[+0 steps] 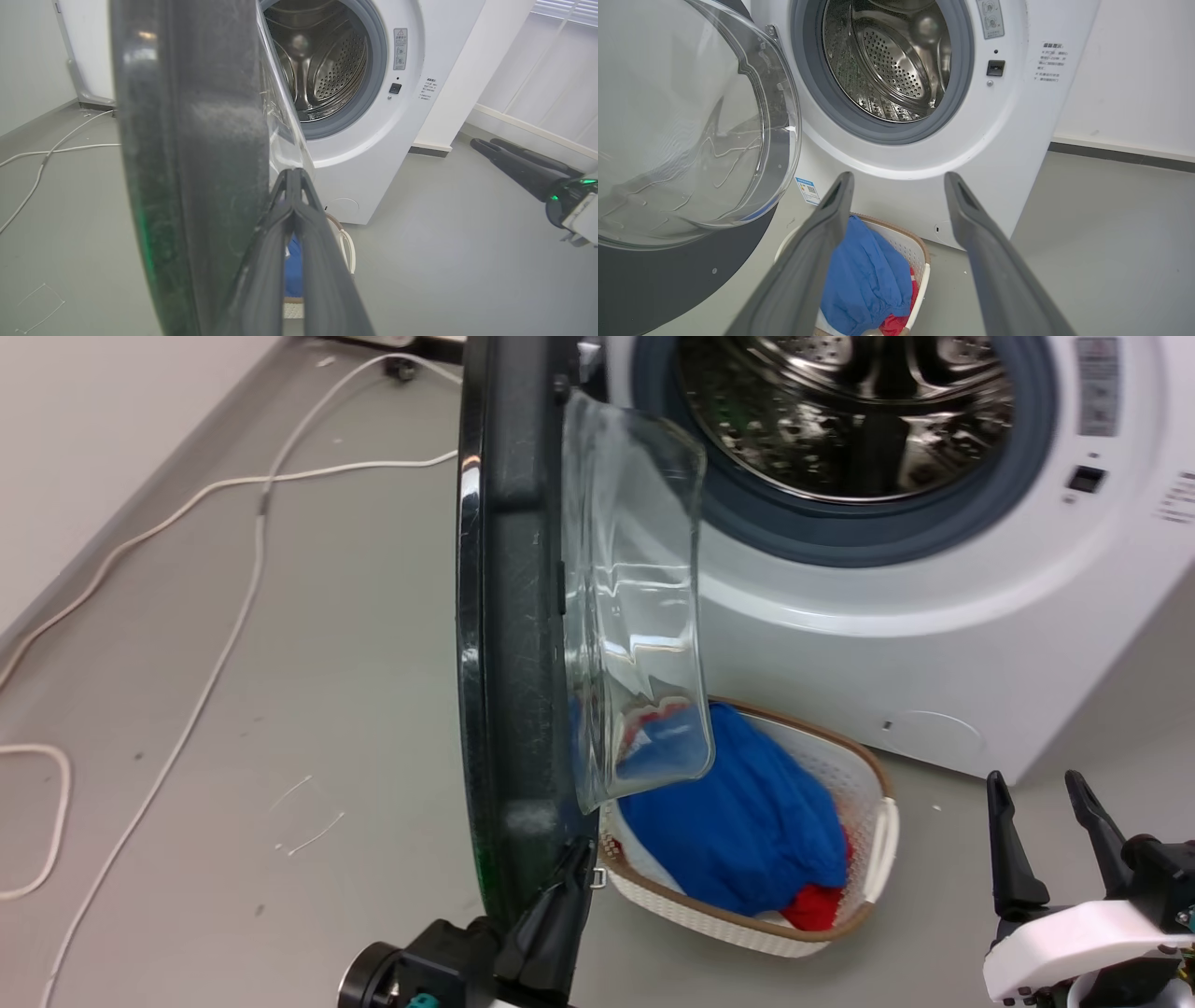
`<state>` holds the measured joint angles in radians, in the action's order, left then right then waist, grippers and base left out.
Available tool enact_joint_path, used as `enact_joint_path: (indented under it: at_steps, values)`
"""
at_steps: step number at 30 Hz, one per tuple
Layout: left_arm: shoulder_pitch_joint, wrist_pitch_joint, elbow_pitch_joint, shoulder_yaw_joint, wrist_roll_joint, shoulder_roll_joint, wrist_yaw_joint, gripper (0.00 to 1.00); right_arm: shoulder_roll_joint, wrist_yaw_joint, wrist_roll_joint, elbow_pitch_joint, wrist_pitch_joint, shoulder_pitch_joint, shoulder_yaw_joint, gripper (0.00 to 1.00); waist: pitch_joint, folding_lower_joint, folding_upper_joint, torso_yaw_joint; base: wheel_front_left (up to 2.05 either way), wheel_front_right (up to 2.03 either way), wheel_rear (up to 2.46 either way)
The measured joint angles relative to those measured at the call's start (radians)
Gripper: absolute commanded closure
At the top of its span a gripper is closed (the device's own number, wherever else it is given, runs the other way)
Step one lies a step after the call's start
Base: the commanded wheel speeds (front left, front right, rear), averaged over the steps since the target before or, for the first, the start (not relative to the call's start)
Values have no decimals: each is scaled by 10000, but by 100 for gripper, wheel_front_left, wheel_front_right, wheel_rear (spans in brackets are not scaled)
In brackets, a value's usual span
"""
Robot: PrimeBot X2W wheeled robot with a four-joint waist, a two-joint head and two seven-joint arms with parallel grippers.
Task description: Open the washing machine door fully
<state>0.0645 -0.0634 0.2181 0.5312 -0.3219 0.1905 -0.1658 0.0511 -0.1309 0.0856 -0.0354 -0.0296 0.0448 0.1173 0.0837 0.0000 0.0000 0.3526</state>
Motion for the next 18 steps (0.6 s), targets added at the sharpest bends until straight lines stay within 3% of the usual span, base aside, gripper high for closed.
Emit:
enact_joint_path:
  at_steps: [10, 18]
  values:
    - [189, -401, -151, -754, -435, -36, -389, 100, -2, 0, -84, -284, 134, 3, 92, 0, 127, 0, 0, 1086, 0, 0, 0]
    - [47, -928, -606, -1871, -1016, 272, -441, 100, -2, 0, -167, -529, 324, -67, 77, 0, 355, 0, 0, 1434, 0, 0, 0]
